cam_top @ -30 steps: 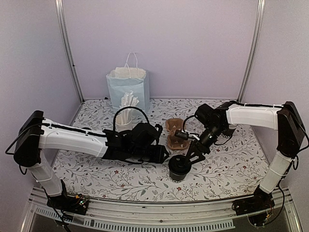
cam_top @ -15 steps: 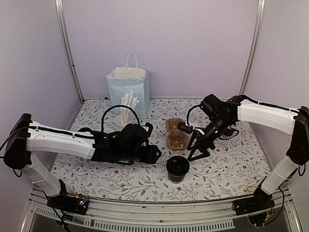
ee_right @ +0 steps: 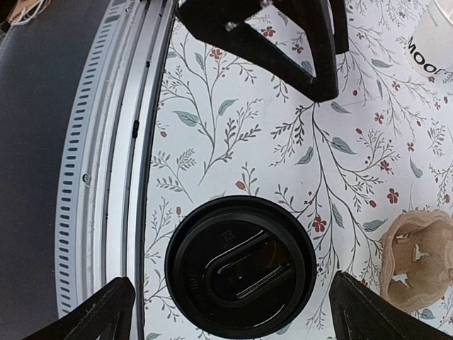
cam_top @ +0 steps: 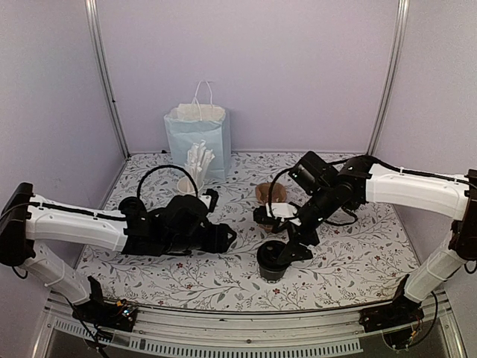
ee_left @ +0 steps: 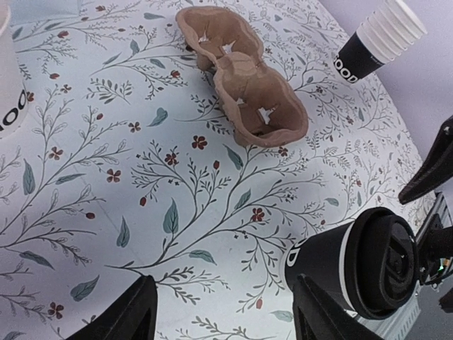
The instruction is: Pack the takeout coffee
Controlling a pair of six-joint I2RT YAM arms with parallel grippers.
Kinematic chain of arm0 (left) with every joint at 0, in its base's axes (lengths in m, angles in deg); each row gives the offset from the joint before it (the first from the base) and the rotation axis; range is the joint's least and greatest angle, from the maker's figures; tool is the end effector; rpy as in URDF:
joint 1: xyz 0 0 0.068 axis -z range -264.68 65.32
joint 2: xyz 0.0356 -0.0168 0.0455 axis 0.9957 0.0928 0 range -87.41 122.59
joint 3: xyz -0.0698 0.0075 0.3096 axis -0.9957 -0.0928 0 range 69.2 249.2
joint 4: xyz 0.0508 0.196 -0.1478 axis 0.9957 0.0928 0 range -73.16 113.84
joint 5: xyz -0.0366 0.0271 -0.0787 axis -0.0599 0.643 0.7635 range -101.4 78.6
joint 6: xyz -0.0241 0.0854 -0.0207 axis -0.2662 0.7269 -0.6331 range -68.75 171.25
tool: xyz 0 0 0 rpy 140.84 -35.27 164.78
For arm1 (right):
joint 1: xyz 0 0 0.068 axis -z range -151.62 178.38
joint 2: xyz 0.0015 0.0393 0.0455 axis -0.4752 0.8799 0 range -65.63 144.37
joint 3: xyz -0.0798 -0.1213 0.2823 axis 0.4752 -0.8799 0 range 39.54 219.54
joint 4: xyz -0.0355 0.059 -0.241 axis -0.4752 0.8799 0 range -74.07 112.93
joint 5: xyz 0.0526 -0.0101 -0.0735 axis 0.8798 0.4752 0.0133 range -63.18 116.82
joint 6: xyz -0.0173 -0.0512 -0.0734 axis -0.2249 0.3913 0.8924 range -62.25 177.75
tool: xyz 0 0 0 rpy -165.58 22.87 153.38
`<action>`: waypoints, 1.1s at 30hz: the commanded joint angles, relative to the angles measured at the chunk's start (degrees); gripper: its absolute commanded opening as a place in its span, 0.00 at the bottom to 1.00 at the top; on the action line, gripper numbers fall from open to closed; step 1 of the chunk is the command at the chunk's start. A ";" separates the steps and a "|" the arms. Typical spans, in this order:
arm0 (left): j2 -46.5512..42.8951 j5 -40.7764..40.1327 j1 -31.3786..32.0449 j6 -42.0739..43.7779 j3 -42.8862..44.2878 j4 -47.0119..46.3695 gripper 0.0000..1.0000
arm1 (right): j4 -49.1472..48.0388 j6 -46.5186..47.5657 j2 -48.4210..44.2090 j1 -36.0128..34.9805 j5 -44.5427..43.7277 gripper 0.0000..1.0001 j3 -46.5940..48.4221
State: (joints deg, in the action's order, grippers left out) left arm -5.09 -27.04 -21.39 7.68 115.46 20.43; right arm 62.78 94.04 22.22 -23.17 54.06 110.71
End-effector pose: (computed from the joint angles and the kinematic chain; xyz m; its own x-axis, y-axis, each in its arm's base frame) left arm 0.1636 -0.2761 0.2343 -0.7364 -0.0132 -0.6764 0.3579 0.8409 -0.4060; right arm 0.1664 0.2695 0.2824 0.0385 -0.7977 -0.6019 -0.9930 -0.0981 0.0664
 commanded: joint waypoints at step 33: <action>-6.41 -1.06 -3.54 -2.04 -6.00 -1.31 0.68 | 2.92 -1.00 1.83 4.73 -7.10 0.74 -0.34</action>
State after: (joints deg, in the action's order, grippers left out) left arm -9.92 -27.34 -23.60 4.73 110.46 19.21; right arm 62.72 94.37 27.18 -24.33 45.67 111.13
